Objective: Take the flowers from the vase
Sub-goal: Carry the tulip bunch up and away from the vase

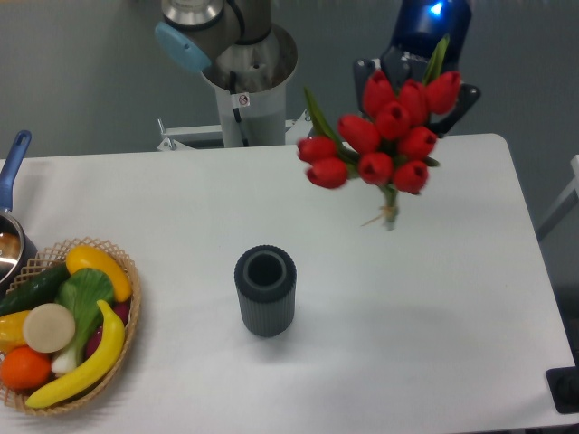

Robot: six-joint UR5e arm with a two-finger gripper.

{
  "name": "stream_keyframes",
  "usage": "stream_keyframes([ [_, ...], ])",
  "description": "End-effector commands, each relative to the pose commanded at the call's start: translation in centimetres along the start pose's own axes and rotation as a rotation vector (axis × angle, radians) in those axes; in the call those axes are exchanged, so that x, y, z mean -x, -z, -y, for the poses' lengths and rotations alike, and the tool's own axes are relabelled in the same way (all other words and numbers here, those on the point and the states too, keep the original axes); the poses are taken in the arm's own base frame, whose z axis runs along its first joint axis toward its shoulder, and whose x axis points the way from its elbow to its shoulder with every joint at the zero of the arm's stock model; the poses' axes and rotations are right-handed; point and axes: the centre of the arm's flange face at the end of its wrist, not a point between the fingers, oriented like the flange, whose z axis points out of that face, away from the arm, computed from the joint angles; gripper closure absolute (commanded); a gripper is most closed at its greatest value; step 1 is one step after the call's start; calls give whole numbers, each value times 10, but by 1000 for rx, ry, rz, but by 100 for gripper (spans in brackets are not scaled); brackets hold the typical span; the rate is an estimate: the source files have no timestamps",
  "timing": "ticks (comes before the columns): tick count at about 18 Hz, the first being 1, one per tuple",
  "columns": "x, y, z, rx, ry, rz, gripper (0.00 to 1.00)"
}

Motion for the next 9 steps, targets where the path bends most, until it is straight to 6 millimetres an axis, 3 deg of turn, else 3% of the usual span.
stream_keyframes([
  [5, 14, -8, -30, 114, -100, 55, 60],
  [9, 32, -28, -50, 144, -118, 34, 60],
])
